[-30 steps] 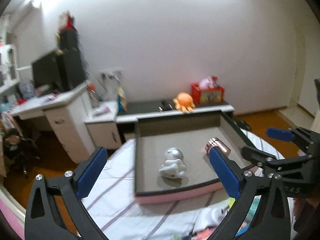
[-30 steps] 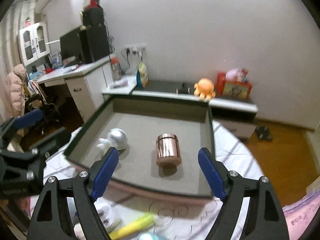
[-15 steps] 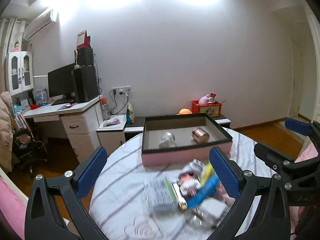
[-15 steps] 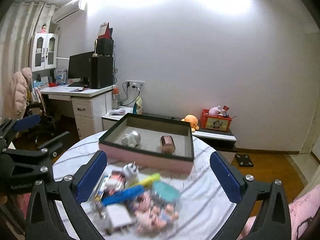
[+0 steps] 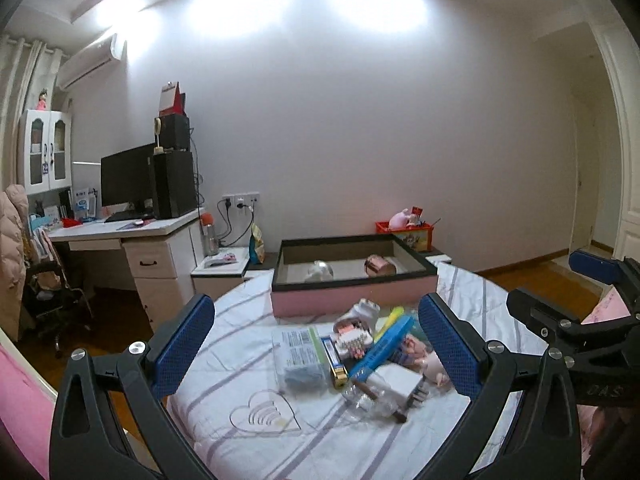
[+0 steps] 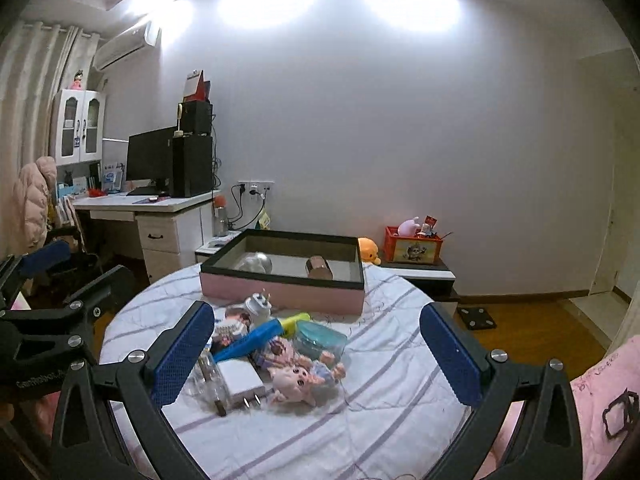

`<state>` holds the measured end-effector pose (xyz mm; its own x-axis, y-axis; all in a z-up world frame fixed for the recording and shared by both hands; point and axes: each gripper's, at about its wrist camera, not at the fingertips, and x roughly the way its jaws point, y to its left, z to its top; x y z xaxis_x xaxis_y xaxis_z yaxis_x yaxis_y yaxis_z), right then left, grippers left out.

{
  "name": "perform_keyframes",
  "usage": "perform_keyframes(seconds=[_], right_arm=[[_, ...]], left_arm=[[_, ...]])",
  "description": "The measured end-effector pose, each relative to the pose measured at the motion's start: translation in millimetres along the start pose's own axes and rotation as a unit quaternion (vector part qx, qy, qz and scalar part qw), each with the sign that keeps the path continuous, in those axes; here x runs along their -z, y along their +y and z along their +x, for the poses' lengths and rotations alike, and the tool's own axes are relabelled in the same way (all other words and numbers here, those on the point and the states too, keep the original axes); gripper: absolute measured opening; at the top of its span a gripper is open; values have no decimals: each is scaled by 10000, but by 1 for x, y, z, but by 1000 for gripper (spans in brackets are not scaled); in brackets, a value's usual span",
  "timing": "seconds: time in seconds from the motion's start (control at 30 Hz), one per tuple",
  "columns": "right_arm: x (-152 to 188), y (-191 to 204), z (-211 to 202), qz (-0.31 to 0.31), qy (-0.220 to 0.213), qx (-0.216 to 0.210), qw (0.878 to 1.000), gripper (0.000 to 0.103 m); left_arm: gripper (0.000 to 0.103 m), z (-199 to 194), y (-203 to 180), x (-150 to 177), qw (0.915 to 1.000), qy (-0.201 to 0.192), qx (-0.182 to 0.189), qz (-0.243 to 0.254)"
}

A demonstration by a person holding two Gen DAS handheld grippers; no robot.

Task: Organize rigid objects
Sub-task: 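Withdraw both tools from the box back toward the remaining items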

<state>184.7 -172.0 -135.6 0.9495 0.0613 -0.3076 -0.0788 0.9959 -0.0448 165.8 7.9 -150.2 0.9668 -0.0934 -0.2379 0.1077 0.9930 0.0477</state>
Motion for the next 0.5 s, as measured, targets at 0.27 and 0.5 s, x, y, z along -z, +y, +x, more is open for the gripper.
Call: perform_keyframes(seconds=[0.27, 0.5], right_arm=[[35, -12, 30, 83, 582, 69, 9982, 103], [60, -31, 58, 287, 1060, 108, 9939, 103]], left_arm=[[103, 36, -14, 39, 9968, 792, 91, 14], [103, 73, -28, 64, 9884, 1512, 67, -123]])
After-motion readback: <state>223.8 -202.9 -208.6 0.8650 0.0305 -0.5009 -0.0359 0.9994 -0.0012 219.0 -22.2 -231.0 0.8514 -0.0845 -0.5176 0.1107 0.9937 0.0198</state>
